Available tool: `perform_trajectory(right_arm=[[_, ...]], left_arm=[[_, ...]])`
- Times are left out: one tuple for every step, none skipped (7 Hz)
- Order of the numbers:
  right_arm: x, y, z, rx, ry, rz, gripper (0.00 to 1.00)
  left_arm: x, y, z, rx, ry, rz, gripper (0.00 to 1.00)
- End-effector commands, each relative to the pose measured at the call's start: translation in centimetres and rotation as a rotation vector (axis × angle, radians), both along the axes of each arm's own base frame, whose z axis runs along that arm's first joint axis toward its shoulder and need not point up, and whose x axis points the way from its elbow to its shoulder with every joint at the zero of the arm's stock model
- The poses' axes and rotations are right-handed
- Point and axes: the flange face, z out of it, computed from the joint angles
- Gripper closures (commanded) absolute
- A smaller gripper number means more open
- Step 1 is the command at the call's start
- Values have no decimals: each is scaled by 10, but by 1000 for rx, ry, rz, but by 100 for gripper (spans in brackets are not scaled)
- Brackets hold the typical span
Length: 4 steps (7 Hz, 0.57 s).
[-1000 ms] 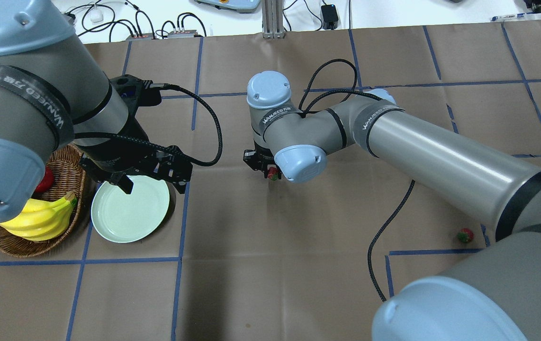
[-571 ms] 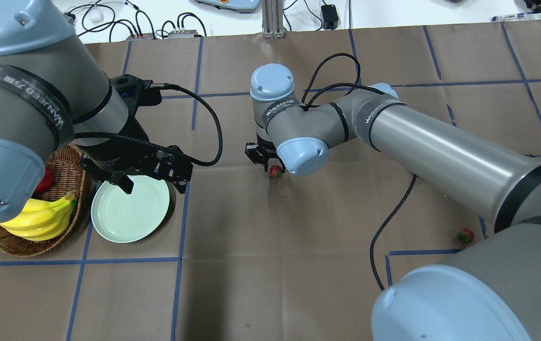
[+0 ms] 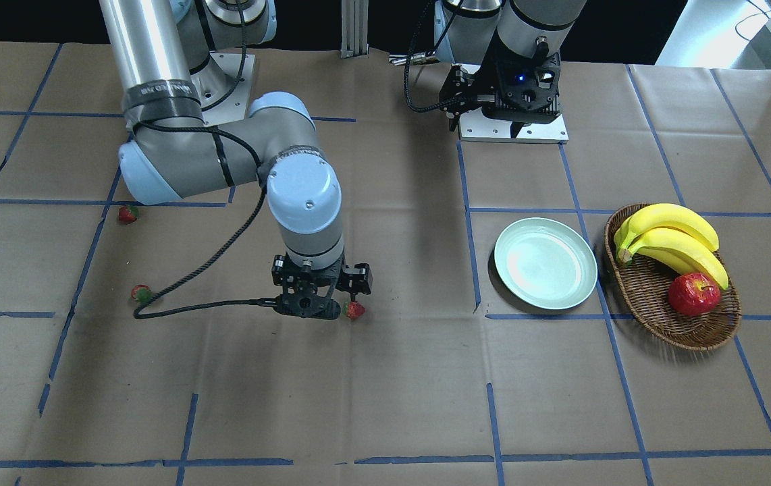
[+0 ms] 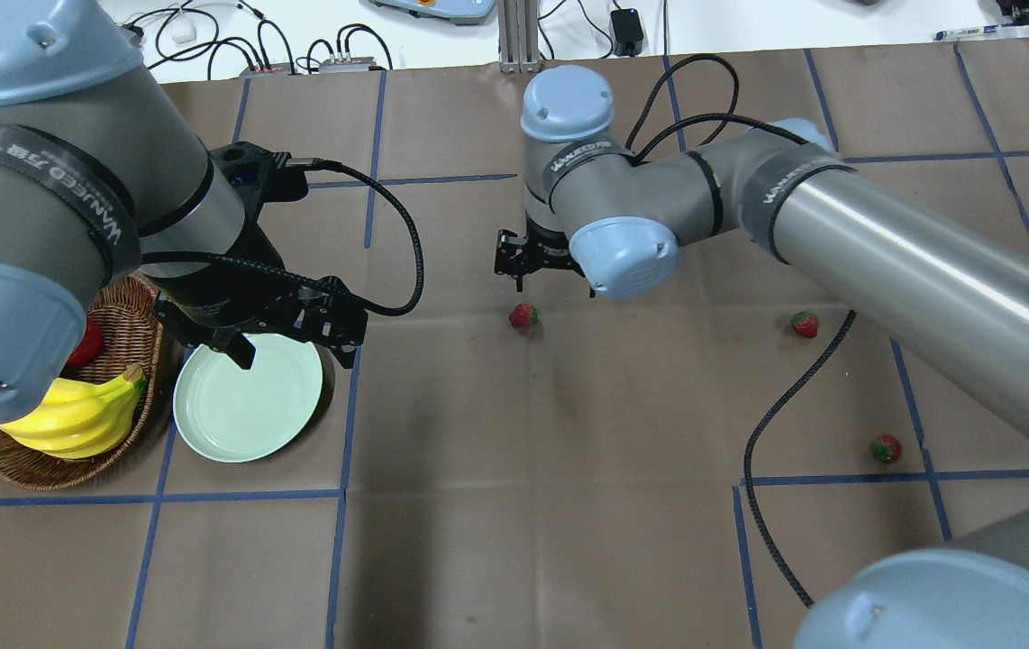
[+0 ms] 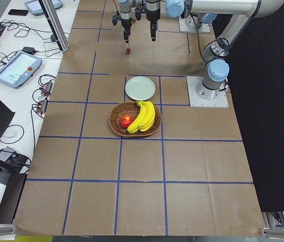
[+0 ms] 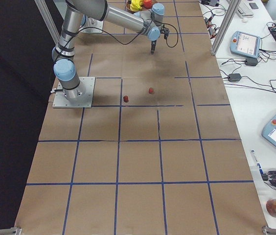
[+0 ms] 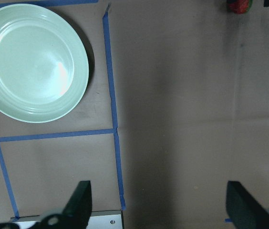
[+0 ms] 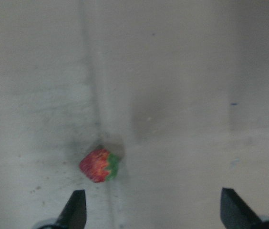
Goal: Collect all strawberries into plate
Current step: 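Move the right gripper to another strawberry while the left gripper reaches the center strawberry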
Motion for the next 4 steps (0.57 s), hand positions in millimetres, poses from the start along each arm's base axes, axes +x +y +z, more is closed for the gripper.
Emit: perform_trajectory(right_arm=[[-98, 2, 50, 27, 4, 54, 0], [-136, 13, 41, 46, 3, 81, 0], [-182, 21, 40, 46, 22, 85, 0], [-239, 26, 33, 69, 33, 97, 0]], left_arm=[[0, 0, 0, 0, 0, 0, 0], [0, 0, 0, 0, 0, 0, 0], [0, 0, 0, -1, 0, 0, 0], [0, 0, 0, 0, 0, 0, 0]])
